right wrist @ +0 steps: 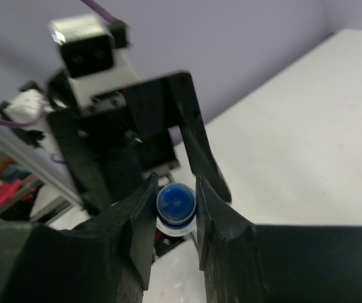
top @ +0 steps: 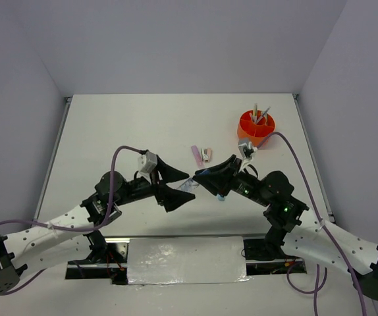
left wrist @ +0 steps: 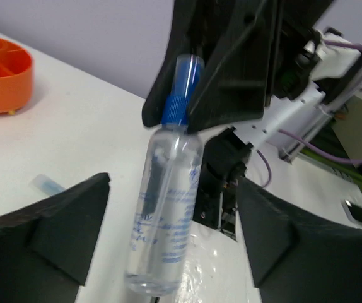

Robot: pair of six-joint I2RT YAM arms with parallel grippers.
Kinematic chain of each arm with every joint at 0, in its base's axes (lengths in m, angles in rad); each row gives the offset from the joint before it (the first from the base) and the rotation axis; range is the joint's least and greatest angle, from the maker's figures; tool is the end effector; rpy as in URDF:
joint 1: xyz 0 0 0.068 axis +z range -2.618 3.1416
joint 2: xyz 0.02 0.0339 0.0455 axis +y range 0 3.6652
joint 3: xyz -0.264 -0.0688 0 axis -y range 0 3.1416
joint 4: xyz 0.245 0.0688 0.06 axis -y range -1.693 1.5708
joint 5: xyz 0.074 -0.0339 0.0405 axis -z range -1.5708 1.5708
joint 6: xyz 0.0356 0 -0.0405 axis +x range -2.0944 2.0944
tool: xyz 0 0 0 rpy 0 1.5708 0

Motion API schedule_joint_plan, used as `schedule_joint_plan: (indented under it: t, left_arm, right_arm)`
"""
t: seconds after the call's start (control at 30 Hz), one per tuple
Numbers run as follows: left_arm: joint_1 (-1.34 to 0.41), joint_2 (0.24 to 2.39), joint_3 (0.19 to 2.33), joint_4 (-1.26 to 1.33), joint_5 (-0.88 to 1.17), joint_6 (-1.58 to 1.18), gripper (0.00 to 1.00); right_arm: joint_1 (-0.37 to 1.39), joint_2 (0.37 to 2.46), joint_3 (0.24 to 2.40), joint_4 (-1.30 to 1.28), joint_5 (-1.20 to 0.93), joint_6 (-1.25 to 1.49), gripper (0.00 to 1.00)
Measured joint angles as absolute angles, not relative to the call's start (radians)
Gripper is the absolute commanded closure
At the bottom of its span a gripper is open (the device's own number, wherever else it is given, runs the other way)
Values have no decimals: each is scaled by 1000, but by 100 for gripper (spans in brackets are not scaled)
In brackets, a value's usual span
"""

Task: Sort the stationery into containers
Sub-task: Pick up the stationery from the center of the board, then place the stationery in the storage box.

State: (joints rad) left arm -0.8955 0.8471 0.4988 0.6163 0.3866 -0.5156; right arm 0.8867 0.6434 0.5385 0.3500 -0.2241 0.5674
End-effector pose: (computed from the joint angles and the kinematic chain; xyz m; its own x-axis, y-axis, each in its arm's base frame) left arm 0.1140 -0.1638 0.3124 -0.3245 -0.3254 -0.8882 0.9083 0.1549 -0.3886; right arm 0.0976 0.1322 0.3323 -0.3500 0.3999 -0.8471 -0.8345 0.2777 0.4759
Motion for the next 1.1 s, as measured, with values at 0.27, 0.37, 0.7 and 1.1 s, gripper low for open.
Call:
schedule_joint_plan:
  t: [0.27, 0.37, 0.7, 1.1]
  left_arm:
    - [-897, 842, 759, 69, -92, -566, 1]
    - [-890, 853, 831, -194, -312, -619, 1]
    - [-900, 712, 846, -550, -300, -567, 1]
    - [-900, 538, 832, -591, -188, -492, 1]
  right_arm:
    - [826, 744, 744, 50, 104, 377, 100]
    - [647, 856, 880, 25, 160, 303, 100]
    - [356, 1506, 1348, -45, 218, 51, 100]
    - [276, 1890, 1731, -219, 313, -76, 100]
